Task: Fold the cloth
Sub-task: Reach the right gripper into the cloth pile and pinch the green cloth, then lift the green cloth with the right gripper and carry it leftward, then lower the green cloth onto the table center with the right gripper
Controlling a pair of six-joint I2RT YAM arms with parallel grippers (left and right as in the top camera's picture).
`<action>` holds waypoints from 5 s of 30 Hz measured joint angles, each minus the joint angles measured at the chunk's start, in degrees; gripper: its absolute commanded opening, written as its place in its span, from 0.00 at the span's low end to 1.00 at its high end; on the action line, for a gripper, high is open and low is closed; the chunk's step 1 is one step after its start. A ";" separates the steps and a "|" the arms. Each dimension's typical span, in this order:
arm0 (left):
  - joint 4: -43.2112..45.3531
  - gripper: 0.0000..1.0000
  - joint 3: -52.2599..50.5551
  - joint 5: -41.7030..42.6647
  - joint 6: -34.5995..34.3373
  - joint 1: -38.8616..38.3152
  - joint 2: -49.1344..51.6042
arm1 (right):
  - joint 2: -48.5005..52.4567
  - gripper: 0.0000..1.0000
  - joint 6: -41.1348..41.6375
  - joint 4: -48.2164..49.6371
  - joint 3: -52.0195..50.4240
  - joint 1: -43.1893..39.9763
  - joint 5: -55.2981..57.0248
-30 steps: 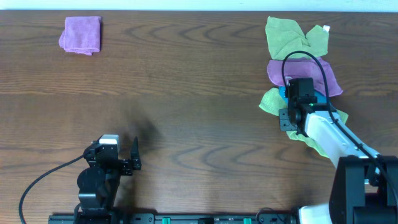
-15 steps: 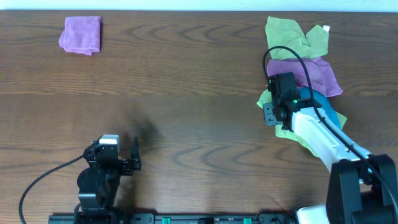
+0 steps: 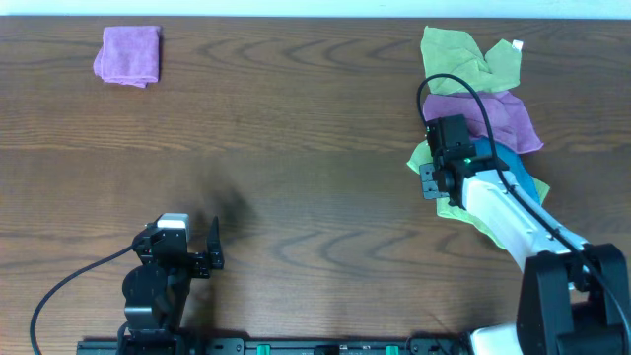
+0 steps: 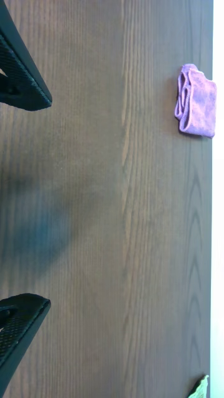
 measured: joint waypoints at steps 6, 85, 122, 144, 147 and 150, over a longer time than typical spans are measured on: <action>0.00 0.96 0.00 0.02 0.00 0.00 0.00 | 4.04 0.15 -0.42 -0.02 0.00 0.00 0.22; 0.00 0.96 0.00 0.02 0.02 0.00 0.00 | 13.00 0.01 -12.74 -45.53 63.71 20.33 -37.11; 0.02 0.95 0.00 0.00 0.00 0.00 0.00 | 33.70 0.73 -14.25 -38.62 61.77 20.39 -16.15; 0.00 0.96 0.00 0.00 0.00 0.00 0.00 | 41.18 0.34 -16.94 -25.14 61.68 20.44 -26.12; 0.00 0.95 0.00 0.00 0.00 0.00 0.00 | 42.29 0.01 -17.40 -24.63 61.66 20.44 -26.21; 0.02 0.95 0.00 0.00 0.00 0.00 0.00 | 42.34 0.01 -17.16 -23.87 61.68 20.44 -26.08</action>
